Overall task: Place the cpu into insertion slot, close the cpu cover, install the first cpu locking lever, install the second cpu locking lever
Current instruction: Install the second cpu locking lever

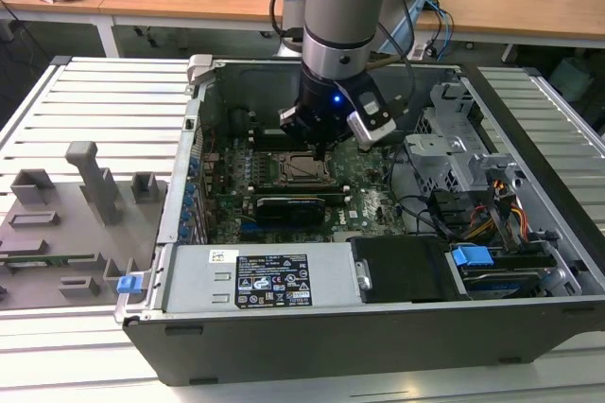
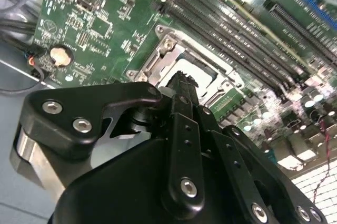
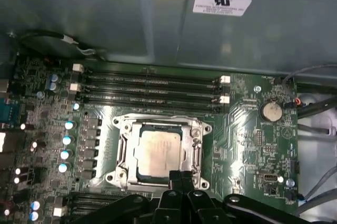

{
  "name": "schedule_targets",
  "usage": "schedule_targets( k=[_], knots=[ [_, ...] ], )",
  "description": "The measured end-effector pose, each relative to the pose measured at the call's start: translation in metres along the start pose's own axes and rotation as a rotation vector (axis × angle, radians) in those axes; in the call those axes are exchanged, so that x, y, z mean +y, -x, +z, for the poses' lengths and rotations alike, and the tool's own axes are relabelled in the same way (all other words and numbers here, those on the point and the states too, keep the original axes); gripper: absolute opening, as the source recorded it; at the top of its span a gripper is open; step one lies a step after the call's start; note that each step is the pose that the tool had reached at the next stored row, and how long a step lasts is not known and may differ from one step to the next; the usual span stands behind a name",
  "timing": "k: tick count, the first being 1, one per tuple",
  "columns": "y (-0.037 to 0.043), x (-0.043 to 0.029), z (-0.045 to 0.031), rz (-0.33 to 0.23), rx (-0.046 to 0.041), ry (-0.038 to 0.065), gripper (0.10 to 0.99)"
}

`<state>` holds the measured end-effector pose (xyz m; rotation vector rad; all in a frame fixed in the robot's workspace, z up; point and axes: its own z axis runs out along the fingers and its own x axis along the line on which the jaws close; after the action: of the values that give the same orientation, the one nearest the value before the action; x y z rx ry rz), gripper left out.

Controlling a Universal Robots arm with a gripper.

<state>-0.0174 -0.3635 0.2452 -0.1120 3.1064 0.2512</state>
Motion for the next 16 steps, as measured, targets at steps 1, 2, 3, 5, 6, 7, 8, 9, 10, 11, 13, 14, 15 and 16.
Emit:
schedule_targets(
  k=[1, 2, 3, 5, 6, 7, 8, 9, 10, 11, 13, 14, 15, 16],
  knots=[
    [-0.0002, -0.0025, 0.0000, 0.000, 0.0000, 0.000, 0.106],
    [-0.0003, -0.0038, 0.0000, 0.000, -0.0001, 0.000, 0.106],
    [-0.0004, -0.0055, -0.0001, 0.000, 0.0000, 0.000, 0.106],
    [-0.0007, -0.0093, -0.0005, 0.000, 0.0000, 0.000, 0.106],
    [-0.0008, -0.0111, -0.0008, 0.000, -0.0001, 0.000, 0.106],
    [-0.0009, -0.0123, -0.0009, 0.000, -0.0001, 0.000, 0.106],
    [-0.0010, -0.0143, -0.0012, 0.000, 0.0000, 0.000, 0.106],
    [-0.0011, -0.0154, -0.0013, 0.000, -0.0001, 0.000, 0.106],
    [-0.0012, -0.0163, -0.0014, 0.000, 0.0000, 0.000, 0.106],
    [-0.0012, -0.0170, -0.0015, 0.000, -0.0001, 0.000, 0.106],
    [-0.0013, -0.0182, -0.0017, 0.000, -0.0001, 0.000, 0.106],
    [-0.0014, -0.0191, -0.0018, 0.000, -0.0001, 0.000, 0.106],
    [-0.0014, -0.0197, -0.0019, 0.000, -0.0001, 0.000, 0.106],
    [-0.0015, -0.0206, -0.0020, 0.000, -0.0001, 0.000, 0.106]
  ],
)
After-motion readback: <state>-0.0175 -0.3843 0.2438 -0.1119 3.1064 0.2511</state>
